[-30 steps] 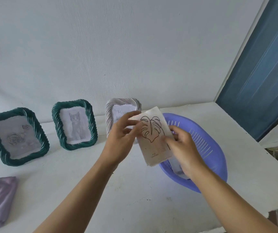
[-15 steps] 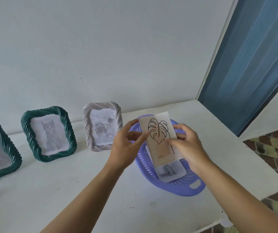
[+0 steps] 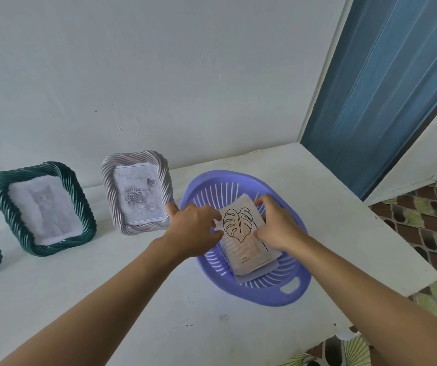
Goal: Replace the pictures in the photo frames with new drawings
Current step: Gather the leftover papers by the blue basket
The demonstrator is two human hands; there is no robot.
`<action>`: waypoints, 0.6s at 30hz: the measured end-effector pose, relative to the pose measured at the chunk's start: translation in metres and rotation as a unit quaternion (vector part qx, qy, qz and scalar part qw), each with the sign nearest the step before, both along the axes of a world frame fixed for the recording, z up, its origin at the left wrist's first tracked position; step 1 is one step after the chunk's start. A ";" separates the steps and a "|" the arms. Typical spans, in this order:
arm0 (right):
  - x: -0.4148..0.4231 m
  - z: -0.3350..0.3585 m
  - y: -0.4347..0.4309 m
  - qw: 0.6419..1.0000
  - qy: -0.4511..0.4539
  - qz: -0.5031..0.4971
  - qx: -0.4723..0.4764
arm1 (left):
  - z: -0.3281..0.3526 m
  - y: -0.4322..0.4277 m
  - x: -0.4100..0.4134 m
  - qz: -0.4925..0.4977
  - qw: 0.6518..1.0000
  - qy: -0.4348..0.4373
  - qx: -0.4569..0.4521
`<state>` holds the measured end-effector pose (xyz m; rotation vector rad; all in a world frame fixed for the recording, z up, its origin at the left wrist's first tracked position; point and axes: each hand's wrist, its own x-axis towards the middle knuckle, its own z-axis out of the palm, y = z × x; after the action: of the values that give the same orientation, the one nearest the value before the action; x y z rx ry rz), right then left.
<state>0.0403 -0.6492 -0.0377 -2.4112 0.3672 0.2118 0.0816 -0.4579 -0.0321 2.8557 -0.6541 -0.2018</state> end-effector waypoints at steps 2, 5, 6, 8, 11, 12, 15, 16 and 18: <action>0.001 -0.001 0.003 0.999 0.007 0.020 -0.025 | 0.000 -0.002 0.002 -0.010 0.999 0.002 0.036; 0.000 -0.006 0.006 0.997 0.012 0.050 -0.061 | -0.001 -0.001 0.003 -0.016 0.999 0.007 0.041; -0.001 -0.007 0.008 0.995 0.010 0.062 -0.079 | -0.001 0.001 0.003 -0.016 0.999 0.007 0.032; -0.004 -0.009 0.009 0.991 0.000 0.079 -0.109 | -0.002 0.004 0.003 -0.011 1.000 0.007 -0.004; -0.008 -0.010 0.012 0.981 -0.033 0.100 -0.162 | -0.005 0.010 -0.001 -0.007 0.997 -0.006 -0.080; -0.010 -0.009 0.012 0.976 -0.043 0.107 -0.185 | -0.006 0.012 -0.003 -0.007 0.994 -0.019 -0.107; -0.018 -0.002 0.012 0.961 -0.079 0.120 -0.234 | -0.009 0.023 -0.009 -0.018 0.979 -0.063 -0.193; -0.021 0.001 0.012 0.958 -0.105 0.119 -0.238 | -0.010 0.028 -0.011 -0.019 0.970 -0.069 -0.231; -0.028 0.007 0.007 0.947 -0.184 0.104 -0.242 | -0.011 0.039 -0.018 0.011 0.947 -0.066 -0.314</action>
<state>0.0127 -0.6419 -0.0303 -2.8990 -0.0162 -0.2695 0.0639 -0.4192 -0.0430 2.2682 -0.5782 0.1766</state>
